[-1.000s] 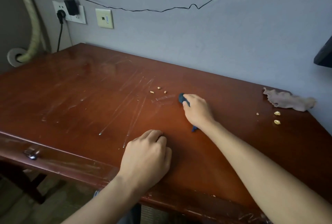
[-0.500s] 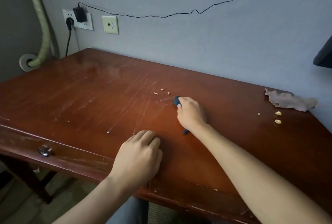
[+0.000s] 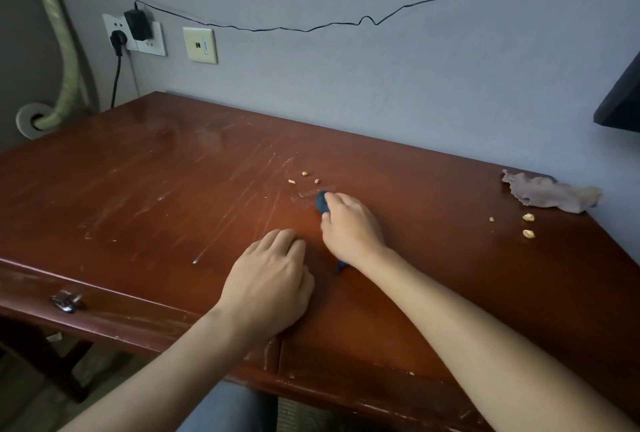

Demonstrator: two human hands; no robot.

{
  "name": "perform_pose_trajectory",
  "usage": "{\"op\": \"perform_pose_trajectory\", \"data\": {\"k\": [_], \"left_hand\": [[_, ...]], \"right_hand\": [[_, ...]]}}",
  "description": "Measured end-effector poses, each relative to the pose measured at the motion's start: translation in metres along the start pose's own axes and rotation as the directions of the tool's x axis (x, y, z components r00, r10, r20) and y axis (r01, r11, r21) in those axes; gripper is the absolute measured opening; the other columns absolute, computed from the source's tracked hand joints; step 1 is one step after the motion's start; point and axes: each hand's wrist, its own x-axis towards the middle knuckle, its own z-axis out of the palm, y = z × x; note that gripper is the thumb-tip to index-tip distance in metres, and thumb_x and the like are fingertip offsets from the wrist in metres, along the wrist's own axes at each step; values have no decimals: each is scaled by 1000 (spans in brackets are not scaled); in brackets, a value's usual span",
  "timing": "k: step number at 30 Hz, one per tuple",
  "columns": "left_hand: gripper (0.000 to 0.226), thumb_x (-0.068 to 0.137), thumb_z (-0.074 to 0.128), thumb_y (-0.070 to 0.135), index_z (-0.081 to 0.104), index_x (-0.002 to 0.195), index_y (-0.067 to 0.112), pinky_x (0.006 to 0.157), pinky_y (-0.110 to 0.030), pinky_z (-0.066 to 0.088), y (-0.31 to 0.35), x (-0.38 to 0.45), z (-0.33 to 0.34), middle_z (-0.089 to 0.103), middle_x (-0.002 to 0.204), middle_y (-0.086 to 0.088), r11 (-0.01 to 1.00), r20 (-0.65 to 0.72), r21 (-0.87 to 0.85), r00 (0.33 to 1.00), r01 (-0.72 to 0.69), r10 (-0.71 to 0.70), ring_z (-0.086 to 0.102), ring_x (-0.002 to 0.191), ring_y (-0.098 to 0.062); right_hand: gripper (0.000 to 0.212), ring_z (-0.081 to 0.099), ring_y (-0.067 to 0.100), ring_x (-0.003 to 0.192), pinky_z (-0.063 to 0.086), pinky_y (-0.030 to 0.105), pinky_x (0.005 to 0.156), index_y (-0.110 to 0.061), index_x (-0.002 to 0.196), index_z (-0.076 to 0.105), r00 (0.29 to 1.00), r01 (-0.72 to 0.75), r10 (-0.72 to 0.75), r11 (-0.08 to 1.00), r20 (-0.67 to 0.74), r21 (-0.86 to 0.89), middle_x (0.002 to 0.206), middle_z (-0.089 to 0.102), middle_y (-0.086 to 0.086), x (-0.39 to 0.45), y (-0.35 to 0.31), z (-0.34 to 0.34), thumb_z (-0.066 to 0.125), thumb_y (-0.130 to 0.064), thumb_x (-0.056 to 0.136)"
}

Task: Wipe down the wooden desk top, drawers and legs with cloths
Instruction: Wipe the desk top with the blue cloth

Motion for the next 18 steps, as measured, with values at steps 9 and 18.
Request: {"op": "perform_pose_trajectory", "data": {"k": [9,18], "left_hand": [[72,106,15,58,0,166,21,126,-32,-13,9,17,4,-8,173,1,995,189,-95,982,30,-12,-16,157,-14],[73,105,17,60,3,166,22,123,-25,-12,7,18,0,-5,173,3,994,174,-106,985,12,7,-11,158,-11]], "right_hand": [[21,68,18,99,56,37,92,-31,109,77,996,-48,60,983,-64,179,104,75,-7,56,34,-25,62,-31,95],[15,66,23,99,51,32,79,-26,100,79,997,77,-76,996,33,-53,105,72,-3,123,16,1,68,-36,95]]}}
